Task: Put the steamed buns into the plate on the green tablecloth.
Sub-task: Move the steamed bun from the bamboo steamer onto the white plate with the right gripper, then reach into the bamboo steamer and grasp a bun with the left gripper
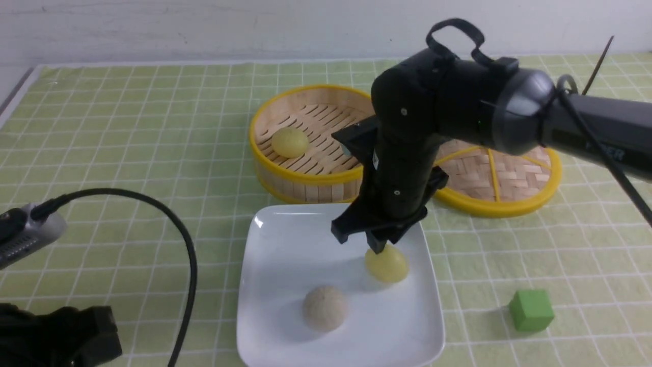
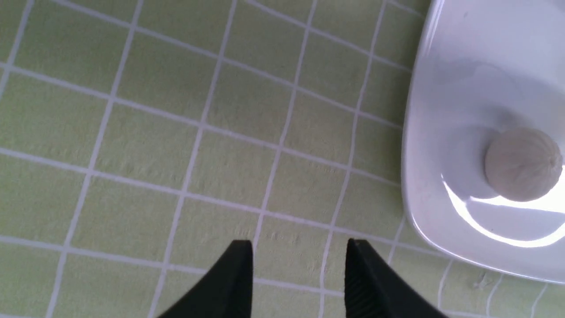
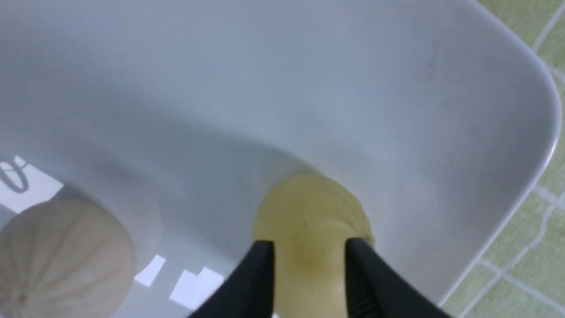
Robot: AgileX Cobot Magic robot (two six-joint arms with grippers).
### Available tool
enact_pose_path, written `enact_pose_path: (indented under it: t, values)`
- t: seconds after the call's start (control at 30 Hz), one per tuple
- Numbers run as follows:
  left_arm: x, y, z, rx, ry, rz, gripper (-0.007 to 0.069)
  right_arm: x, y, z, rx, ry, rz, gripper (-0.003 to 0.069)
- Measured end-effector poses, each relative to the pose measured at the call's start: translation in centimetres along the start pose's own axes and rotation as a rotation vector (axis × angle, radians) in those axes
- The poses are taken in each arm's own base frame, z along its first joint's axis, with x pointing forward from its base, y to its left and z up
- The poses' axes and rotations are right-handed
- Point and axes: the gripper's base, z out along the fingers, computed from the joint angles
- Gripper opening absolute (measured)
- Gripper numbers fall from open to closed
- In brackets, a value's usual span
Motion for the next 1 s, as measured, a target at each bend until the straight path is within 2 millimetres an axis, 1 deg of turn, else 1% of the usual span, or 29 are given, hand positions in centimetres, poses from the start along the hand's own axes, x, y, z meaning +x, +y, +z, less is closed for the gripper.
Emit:
enact_pose_path:
  t: [0.03,0.07,0.1,0.13,0.17,0.2,0.23,0.27,0.3,0.33,0.37,0.4,0.43,0.47,0.5,0.53,0.57,0.6,0.63,0.67,0.7,0.73,0.77,0.8,0.83,0.87,0.97,1.0]
  values:
    - [-0.1,0.0,0.0,0.005,-0.012,-0.002,0.0317,0.0,0.0,0.2,0.0,-0.001,0.001,0.0353]
    - [-0.2,-0.1,0.0,0.009,-0.022,-0.004,0.0317,0.0,0.0,0.1,0.0,0.002,-0.005,0.0424]
    - [-0.2,-0.1,0.0,0.011,-0.027,-0.005,0.0317,0.0,0.0,0.0,0.003,0.003,-0.006,0.0444]
    - [-0.4,-0.2,0.0,0.017,-0.045,-0.007,0.0311,0.2,-0.1,-0.5,0.017,0.018,-0.02,0.0491]
    - [-0.6,-0.2,0.0,0.024,-0.066,-0.008,0.0294,0.4,-0.3,-1.6,0.039,0.027,-0.03,0.05]
    - [-0.8,-0.3,-0.1,0.029,-0.084,-0.009,0.0277,0.6,-0.6,-2.7,0.07,0.022,-0.042,0.0485]
    - [-1.0,-0.3,-0.1,0.031,-0.093,-0.009,0.0255,0.7,-0.8,-3.4,0.095,0.011,-0.052,0.0458]
    - [-1.3,-0.4,0.0,0.03,-0.094,-0.01,0.0209,1.0,-1.2,-5.1,0.127,-0.021,-0.056,0.0405]
    - [-1.5,-0.6,0.0,0.031,-0.093,-0.008,0.0171,1.3,-1.7,-6.3,0.151,-0.046,-0.056,0.0334]
    - [-1.8,-0.7,0.1,0.026,-0.082,-0.007,0.014,1.8,-2.0,-7.5,0.16,-0.068,-0.049,0.0285]
    - [-2.6,-1.1,0.3,0.02,-0.061,0.003,0.0069,2.7,-2.7,-8.6,0.171,-0.082,-0.03,0.0176]
    - [-3.3,-1.4,0.5,0.015,-0.029,0.014,0.0036,3.9,-3.3,-10.2,0.173,-0.106,-0.002,0.0078]
    - [-3.8,-1.7,0.8,0.013,0.005,0.03,0.002,4.9,-4.1,-10.8,0.176,-0.1,0.022,0.0035]
    - [-4.2,-1.9,1.0,0.012,0.015,0.033,0.0017,5.3,-4.2,-11.3,0.176,-0.11,0.03,0.0027]
    - [-5.4,-2.6,1.6,0.025,0.068,0.054,0.0002,7.1,-5.2,-11.7,0.18,-0.093,0.064,-0.0007]
    - [-6.2,-3.1,2.1,0.036,0.096,0.077,0.0002,8.6,-5.9,-12.0,0.183,-0.08,0.091,-0.0013]
    - [-7.7,-3.9,2.9,0.06,0.13,0.092,0.0002,10.2,-6.8,-12.5,0.183,-0.073,0.12,-0.0015]
    - [-8.3,-4.3,3.2,0.08,0.147,0.105,0.0002,11.6,-7.2,-12.1,0.181,-0.051,0.139,-0.0015]
    - [-9.3,-5.0,3.9,0.108,0.163,0.127,0.0003,13.0,-7.8,-12.3,0.171,-0.058,0.166,-0.0015]
    - [-9.7,-5.3,4.1,0.118,0.171,0.13,0.0004,13.3,-7.9,-12.2,0.172,-0.058,0.169,-0.0015]
    - [-11.1,-6.3,5.5,0.147,0.195,0.144,0.0019,15.0,-8.2,-11.9,0.155,-0.071,0.197,-0.0015]
    - [-12.4,-7.4,6.2,0.17,0.197,0.165,0.0044,16.1,-8.4,-11.4,0.143,-0.071,0.21,-0.0015]
    - [-13.0,-8.1,6.9,0.177,0.203,0.18,0.0064,16.9,-8.4,-11.2,0.136,-0.083,0.214,-0.0015]
    - [-13.3,-8.4,7.2,0.181,0.206,0.187,0.0069,16.9,-8.4,-11.4,0.135,-0.092,0.213,-0.0015]
    - [-14.0,-9.8,8.7,0.19,0.228,0.216,0.0121,18.0,-8.4,-11.0,0.131,-0.111,0.2,-0.0015]
    - [-14.5,-10.7,9.5,0.192,0.235,0.237,0.016,18.3,-8.4,-10.9,0.128,-0.123,0.196,-0.0015]
    - [-15.7,-13.0,11.4,0.177,0.243,0.271,0.0273,18.7,-8.2,-10.7,0.107,-0.154,0.199,-0.0015]
    - [-16.5,-14.0,12.0,0.167,0.229,0.282,0.0332,18.7,-8.2,-10.6,0.096,-0.165,0.204,-0.0015]
